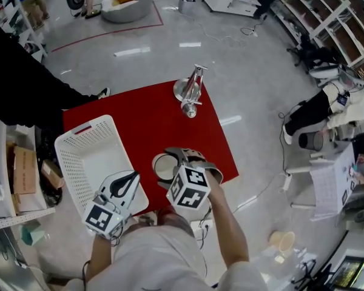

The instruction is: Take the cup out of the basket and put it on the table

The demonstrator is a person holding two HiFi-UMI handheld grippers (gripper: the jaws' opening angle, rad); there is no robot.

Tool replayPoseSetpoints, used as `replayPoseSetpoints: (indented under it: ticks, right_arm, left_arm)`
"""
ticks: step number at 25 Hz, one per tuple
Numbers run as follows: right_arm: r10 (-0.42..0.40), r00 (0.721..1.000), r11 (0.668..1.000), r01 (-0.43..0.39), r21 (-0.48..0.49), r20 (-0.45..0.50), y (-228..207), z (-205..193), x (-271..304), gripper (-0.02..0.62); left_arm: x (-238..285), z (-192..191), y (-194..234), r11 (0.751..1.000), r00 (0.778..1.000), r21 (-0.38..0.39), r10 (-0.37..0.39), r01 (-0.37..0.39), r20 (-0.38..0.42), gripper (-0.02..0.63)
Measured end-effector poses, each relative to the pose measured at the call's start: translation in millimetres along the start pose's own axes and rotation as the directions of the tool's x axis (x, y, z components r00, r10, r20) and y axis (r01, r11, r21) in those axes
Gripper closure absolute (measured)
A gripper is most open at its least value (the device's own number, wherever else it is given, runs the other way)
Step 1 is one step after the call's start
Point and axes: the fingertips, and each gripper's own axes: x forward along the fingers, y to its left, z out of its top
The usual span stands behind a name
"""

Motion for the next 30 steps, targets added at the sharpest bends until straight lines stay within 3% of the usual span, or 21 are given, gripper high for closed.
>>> replayPoseSetpoints:
  ticks: [18,30]
  right_arm:
    - [0.027,0.998,0.990,-0.018,0.141,-0.059,-14,-69,37,0.181]
    - [0.081,0.993,0.978,-0.062,0.200,-0.084,-5,-107,77,0.181]
  left_arm:
    - [65,1,-15,0.992,0.991,0.048,-0.113,0.116,-0.066,0.595]
    - [81,-9,-22,0.988,0.984,0.057,-0.137,0.144,-0.111,0.595]
